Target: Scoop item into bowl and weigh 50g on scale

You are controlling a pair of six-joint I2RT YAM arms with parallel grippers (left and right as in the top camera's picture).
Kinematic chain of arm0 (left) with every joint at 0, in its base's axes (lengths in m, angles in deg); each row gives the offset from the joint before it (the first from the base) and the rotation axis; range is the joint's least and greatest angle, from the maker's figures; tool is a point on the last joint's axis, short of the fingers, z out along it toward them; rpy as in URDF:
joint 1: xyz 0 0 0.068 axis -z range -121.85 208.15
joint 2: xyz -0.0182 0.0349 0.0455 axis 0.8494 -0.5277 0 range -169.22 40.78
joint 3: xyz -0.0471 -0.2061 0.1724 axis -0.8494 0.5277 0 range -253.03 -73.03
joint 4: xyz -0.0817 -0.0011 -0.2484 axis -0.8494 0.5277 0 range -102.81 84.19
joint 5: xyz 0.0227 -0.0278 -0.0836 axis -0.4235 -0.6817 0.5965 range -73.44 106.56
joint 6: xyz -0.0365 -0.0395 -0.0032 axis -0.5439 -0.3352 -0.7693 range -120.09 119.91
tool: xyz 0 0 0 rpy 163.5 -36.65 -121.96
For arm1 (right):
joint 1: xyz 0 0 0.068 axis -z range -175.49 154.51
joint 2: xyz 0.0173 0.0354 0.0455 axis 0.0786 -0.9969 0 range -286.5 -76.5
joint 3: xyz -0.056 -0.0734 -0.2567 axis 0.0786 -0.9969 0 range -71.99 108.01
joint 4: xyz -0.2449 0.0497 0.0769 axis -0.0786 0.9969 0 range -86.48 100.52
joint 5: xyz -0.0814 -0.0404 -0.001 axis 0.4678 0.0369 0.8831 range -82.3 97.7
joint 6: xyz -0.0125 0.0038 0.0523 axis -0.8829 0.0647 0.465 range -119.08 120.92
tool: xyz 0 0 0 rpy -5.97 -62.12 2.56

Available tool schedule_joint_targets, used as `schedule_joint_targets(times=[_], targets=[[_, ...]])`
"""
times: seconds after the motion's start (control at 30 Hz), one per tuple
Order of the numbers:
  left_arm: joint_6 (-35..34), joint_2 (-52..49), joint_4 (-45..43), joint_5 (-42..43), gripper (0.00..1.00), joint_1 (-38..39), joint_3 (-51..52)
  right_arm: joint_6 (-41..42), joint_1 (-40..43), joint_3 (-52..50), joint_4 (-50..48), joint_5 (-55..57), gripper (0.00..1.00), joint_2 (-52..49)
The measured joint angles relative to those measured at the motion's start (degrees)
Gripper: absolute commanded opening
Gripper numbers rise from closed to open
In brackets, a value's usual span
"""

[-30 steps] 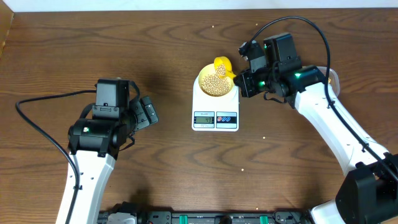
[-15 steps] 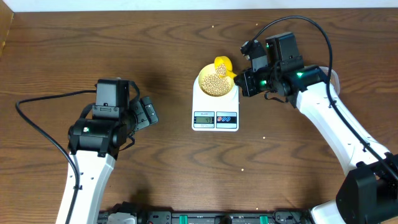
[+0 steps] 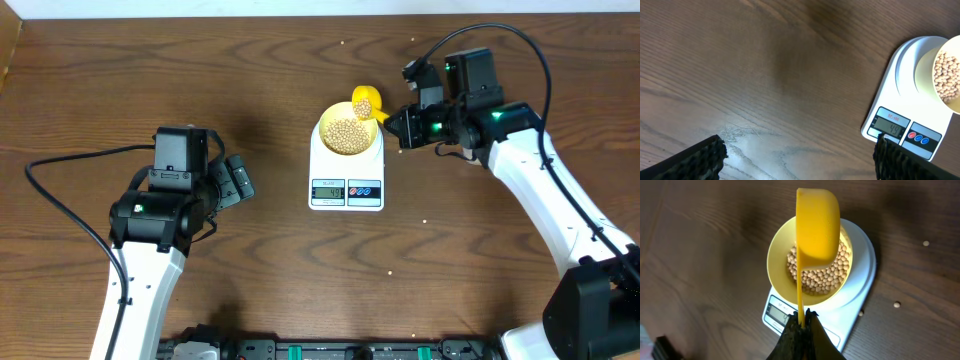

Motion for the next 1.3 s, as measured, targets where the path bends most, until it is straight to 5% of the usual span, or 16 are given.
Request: schedule_joint_targets(times=[0.77,1.3], targets=[[0.00,0.00,-0.02,0.00,0.96,0.00,0.00,3.21,0.79,0.00,0.55,-8.28,0.01,0.00],[0.00,0.00,0.00,0.00,0.96,0.00,0.00,15.21,4.22,0.00,0.20,-11.78,0.01,0.00]])
